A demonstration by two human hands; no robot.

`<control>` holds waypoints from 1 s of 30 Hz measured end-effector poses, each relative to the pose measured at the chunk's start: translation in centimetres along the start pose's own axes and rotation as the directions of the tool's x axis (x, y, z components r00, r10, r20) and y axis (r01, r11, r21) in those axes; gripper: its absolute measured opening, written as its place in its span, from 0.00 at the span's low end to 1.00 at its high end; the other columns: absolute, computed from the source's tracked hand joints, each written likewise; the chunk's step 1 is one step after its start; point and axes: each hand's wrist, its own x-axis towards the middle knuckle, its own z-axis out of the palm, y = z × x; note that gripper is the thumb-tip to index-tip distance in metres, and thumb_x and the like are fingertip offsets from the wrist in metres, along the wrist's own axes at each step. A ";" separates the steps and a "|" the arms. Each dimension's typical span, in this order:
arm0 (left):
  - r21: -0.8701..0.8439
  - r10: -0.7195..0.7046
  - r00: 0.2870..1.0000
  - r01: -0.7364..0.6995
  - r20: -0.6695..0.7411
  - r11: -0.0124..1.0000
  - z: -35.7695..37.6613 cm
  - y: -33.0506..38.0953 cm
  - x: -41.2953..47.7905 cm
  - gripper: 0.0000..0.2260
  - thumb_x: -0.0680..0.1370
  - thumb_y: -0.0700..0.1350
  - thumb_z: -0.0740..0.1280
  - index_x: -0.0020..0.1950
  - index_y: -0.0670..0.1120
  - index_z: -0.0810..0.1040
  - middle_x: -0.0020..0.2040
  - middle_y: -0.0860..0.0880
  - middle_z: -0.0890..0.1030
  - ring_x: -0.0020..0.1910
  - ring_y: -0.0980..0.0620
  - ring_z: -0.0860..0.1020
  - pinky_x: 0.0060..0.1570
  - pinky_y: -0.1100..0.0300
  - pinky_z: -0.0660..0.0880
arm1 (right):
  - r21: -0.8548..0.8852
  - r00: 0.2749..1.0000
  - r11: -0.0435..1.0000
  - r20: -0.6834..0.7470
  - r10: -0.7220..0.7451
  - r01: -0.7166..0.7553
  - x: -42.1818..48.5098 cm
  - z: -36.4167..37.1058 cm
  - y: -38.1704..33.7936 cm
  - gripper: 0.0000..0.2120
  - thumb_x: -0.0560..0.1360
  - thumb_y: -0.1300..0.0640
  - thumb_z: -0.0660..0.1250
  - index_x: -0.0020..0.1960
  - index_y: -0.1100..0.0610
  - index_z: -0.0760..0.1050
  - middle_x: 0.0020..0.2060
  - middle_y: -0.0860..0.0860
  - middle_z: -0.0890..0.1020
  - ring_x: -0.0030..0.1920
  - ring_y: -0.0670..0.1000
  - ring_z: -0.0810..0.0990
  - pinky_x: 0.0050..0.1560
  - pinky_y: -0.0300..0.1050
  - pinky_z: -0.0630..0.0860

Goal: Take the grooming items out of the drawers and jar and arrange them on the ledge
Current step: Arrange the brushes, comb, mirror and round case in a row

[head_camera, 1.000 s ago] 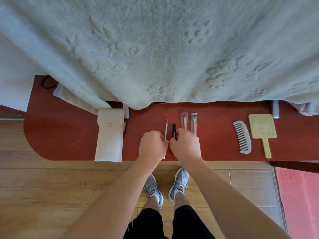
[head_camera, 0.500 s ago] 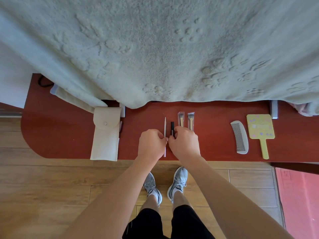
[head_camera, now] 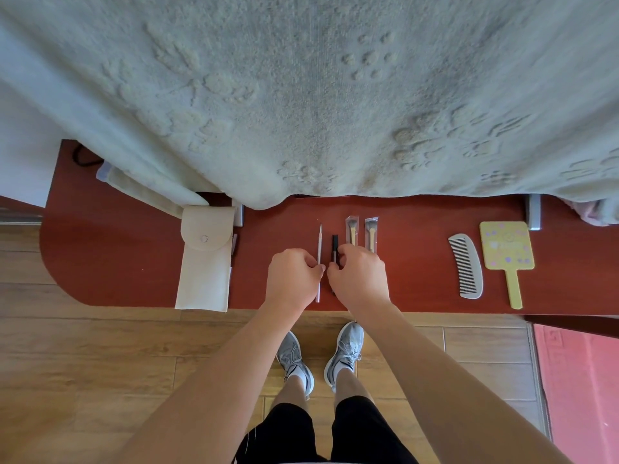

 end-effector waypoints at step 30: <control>-0.022 0.043 0.998 -0.044 -0.040 0.999 -0.2 -0.4 -0.1 0.10 0.75 0.51 0.74 0.50 0.45 0.86 0.41 0.50 0.86 0.35 0.55 0.83 0.40 0.64 0.78 | 0.020 1.000 1.000 -0.007 -0.007 0.007 -0.4 -0.3 0.0 0.08 0.76 0.56 0.67 0.54 0.57 0.79 0.41 0.48 0.79 0.37 0.47 0.74 0.32 0.30 0.61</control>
